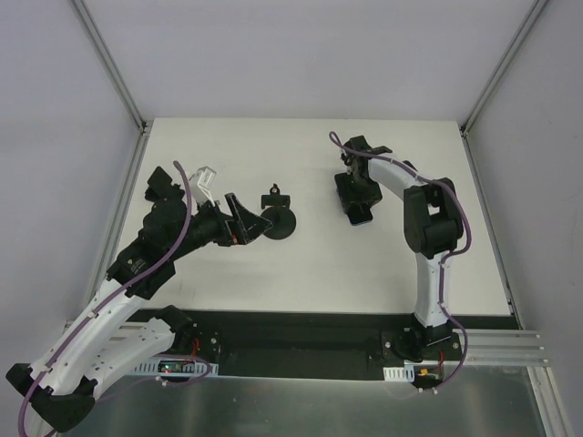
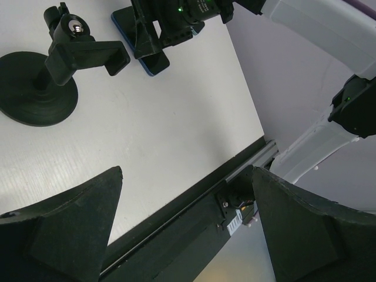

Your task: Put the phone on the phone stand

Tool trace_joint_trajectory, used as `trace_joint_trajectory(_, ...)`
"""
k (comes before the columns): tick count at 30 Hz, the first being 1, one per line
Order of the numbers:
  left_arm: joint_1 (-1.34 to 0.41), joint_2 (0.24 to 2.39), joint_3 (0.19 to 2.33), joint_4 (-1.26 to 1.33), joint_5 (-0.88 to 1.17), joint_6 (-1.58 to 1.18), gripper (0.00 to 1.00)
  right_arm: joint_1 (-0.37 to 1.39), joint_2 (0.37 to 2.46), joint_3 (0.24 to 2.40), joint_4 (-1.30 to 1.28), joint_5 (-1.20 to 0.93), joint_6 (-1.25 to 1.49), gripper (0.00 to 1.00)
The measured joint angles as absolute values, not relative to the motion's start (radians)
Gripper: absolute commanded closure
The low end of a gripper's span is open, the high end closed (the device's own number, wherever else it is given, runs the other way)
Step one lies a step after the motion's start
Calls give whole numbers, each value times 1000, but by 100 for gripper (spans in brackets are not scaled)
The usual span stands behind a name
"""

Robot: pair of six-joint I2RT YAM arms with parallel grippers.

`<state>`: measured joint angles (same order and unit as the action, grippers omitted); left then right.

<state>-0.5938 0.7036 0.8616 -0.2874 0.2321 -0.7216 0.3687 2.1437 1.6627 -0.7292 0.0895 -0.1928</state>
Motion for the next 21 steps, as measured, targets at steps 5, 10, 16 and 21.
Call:
trace_joint_trajectory(5,-594,700,861,-296,236,-722,11,367,2083,1578,-677,33,-158,99)
trace_joint_trajectory(10,-594,699,861,-297,244,-723,13,362,2029,1537,-629,-25,-128,99)
trace_joint_trajectory(16,-594,730,861,-298,268,-726,15,324,1969,1459,-547,-124,-83,99)
trace_joint_trajectory(21,-594,754,863,-299,279,-725,18,283,1943,1401,-464,-211,-42,99)
